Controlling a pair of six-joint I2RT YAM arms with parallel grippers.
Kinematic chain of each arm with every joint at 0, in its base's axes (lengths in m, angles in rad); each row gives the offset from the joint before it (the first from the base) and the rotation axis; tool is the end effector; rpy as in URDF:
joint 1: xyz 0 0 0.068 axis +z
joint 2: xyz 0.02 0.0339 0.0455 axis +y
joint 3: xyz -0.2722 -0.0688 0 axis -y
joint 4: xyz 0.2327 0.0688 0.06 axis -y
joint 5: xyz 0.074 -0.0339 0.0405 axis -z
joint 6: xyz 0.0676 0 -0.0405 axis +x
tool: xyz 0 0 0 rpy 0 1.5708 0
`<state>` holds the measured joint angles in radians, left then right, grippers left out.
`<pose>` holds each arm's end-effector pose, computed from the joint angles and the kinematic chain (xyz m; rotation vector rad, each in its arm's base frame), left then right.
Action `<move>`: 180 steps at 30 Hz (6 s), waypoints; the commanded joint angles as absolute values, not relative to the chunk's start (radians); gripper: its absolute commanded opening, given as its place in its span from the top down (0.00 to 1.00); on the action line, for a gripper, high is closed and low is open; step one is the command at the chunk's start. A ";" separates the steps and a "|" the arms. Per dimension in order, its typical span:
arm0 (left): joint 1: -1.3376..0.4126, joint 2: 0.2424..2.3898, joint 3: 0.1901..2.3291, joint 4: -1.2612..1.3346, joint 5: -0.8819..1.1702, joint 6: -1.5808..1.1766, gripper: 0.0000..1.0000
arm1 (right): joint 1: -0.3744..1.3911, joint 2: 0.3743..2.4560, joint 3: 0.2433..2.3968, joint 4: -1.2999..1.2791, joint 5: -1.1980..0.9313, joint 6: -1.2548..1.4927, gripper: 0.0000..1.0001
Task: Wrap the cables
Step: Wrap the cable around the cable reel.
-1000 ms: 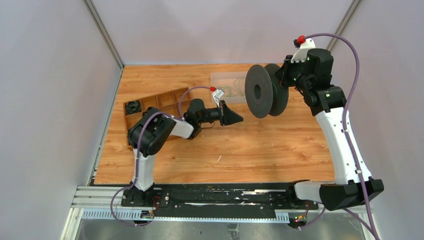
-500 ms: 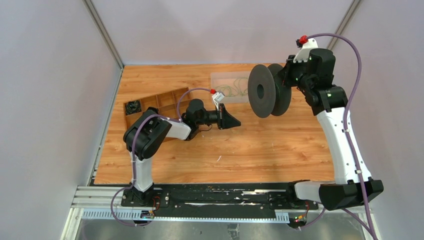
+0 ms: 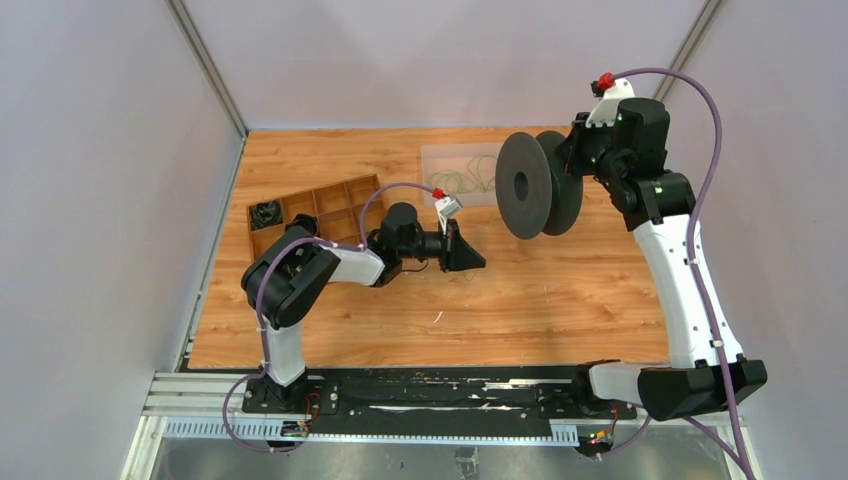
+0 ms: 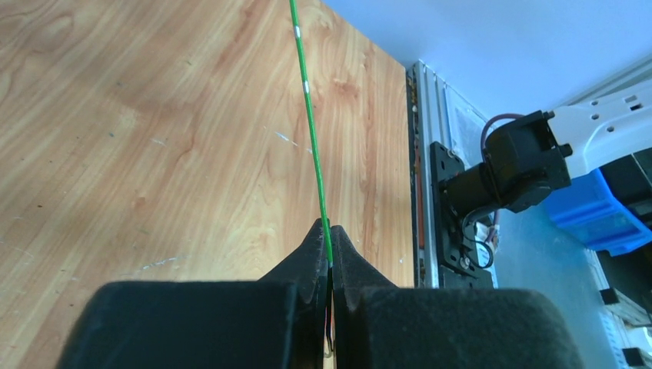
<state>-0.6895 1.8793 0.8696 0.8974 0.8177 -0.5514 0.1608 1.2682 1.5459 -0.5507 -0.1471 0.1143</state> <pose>0.2747 -0.2904 0.1943 0.8166 1.7417 -1.5643 0.2767 0.0549 0.4568 -0.1464 1.8476 0.3275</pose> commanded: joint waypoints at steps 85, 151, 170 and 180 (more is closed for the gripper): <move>-0.840 2.012 2.021 -0.540 0.757 -0.119 0.95 | 0.255 1.188 1.196 -0.253 0.010 -0.057 0.99; -0.766 1.991 2.075 -0.688 0.773 0.018 0.91 | 0.274 1.180 1.155 -0.236 -0.064 -0.092 0.99; -0.756 1.976 2.089 -0.709 0.790 0.019 0.89 | 0.273 1.180 1.153 -0.235 -0.066 -0.093 0.99; -0.753 1.970 2.104 -0.708 0.798 0.014 1.00 | 0.273 1.179 1.141 -0.232 -0.068 -0.095 0.99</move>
<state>-0.7612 2.0186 2.0666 -0.6964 0.7834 0.0154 0.2619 1.2079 1.1507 -0.2615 -0.0536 -0.0799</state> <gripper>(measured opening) 0.016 0.021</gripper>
